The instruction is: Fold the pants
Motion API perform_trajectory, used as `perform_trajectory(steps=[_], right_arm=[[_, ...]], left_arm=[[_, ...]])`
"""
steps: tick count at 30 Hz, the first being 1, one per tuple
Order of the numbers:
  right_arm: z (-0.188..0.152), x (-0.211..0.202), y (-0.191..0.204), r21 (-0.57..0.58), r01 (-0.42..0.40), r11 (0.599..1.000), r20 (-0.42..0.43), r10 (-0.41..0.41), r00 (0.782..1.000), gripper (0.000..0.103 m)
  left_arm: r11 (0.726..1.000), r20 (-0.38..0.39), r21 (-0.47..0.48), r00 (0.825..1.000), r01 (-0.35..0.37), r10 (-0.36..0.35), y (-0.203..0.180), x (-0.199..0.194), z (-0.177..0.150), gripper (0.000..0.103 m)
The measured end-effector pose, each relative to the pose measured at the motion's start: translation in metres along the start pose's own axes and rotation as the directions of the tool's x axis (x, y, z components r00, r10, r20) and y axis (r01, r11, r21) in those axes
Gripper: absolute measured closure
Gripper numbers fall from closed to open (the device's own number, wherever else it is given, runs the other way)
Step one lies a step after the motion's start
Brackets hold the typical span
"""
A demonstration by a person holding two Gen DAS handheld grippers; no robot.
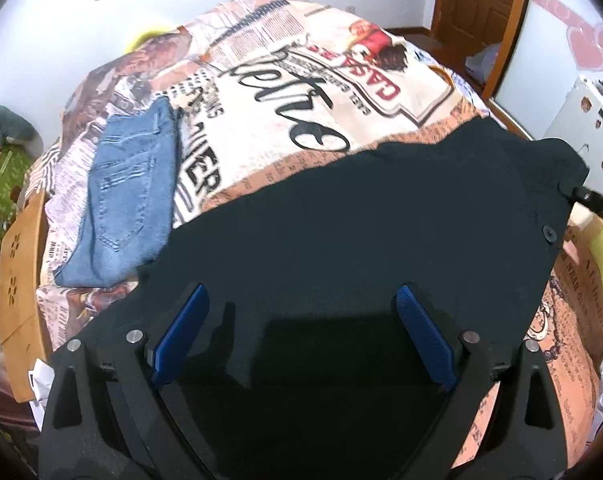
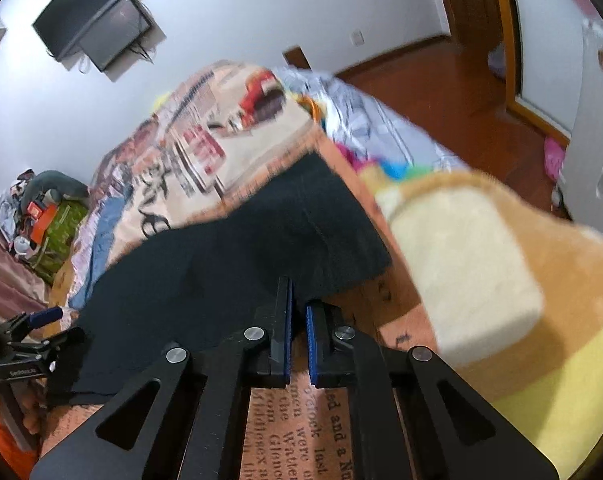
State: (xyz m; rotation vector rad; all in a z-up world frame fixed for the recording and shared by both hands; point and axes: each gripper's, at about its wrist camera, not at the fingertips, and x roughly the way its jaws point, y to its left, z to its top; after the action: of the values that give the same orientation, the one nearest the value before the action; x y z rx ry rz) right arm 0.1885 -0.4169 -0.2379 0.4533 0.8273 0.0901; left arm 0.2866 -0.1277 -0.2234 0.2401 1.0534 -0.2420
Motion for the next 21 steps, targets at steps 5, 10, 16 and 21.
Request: perform_trajectory(steps=[5,10,16,21], right_arm=[[0.02,-0.023,0.021,-0.05,-0.015,0.999,0.075,0.019,0.997,0.099],[0.038,-0.035,0.053,-0.116,-0.034,0.993,0.126,0.049,0.991,0.099],[0.055,-0.045,0.105,-0.204,-0.077,0.976,0.172,0.113,0.979,0.099],[0.061,-0.047,0.156,-0.298,-0.122,0.947,0.179,0.181,0.967,0.099]], left_arm=[[0.999,0.057,-0.031,0.998,-0.019,0.02,0.016,-0.023,-0.004,0.007],[0.997,0.117,-0.071,0.992,-0.03,0.039,0.038,-0.05,-0.013,0.007],[0.989,0.176,-0.141,0.982,-0.046,0.071,0.075,-0.079,-0.028,0.007],[0.973,0.208,-0.226,0.973,-0.048,0.097,0.112,-0.096,-0.046,0.007]])
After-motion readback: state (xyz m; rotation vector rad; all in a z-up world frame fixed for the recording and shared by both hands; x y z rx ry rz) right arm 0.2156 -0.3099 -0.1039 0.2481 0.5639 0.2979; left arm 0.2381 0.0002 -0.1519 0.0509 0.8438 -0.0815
